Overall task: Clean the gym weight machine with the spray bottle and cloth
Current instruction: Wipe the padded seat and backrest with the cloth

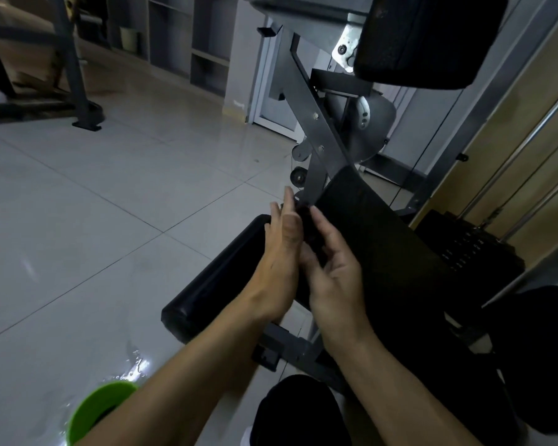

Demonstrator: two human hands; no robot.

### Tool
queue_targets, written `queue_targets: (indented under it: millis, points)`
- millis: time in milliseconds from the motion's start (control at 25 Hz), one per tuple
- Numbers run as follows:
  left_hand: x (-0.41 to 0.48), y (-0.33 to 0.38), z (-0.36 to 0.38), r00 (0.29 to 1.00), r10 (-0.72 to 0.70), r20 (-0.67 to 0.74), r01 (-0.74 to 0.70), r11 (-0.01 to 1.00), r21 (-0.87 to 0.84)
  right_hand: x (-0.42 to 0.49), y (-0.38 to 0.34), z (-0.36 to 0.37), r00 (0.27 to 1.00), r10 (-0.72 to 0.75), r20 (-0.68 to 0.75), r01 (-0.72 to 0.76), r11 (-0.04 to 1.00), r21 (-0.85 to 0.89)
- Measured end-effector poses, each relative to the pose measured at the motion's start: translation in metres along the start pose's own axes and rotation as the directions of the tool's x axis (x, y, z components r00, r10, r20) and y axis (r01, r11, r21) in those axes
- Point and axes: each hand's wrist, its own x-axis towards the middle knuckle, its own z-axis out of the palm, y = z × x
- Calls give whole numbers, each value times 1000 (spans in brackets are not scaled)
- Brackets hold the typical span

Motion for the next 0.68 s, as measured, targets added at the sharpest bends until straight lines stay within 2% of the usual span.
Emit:
queue_targets:
  millis: [40,80,120,160,200,240,280,360,520,600,680]
  points:
    - [-1,2,-3,999,13,40,-12,999,-41,2,3,-7,996,-13,-83,12,1000,-23]
    - [-2,1,-9,1000,19,20,-17,996,-89,3,5,-18,990,-30,-136,23,998,-54]
    - [-4,-7,-19,997,11,-73,-18,995,-98,1,11,-34,985,-63,-163,38,987,-154]
    - [-5,-19,-31,976,-17,-217,5,999,-52,-5,18,-55,983,-136,-123,87,936,-341]
    - [-7,-31,-42,941,-92,-327,96,995,-4,-15,29,-76,976,-215,-16,171,818,-548]
    - [-11,-40,-50,914,-206,-351,212,977,-21,-25,41,-92,962,-248,115,259,692,-674]
    - [-15,-47,-52,899,-321,-297,309,947,-88,-34,52,-102,949,-238,209,313,613,-725]
    - [-21,-48,-46,874,-453,-177,413,884,-220,-40,68,-103,915,-250,315,402,551,-731]
    - [-16,-34,-41,859,-471,-203,390,857,-336,-2,65,-44,773,-363,521,630,335,-701]
    - [-15,-37,-39,829,-507,-237,368,813,-452,18,60,-23,674,-355,648,731,195,-654]
    - [-15,-40,-37,810,-541,-228,383,781,-493,18,61,-36,587,-320,743,797,65,-601]
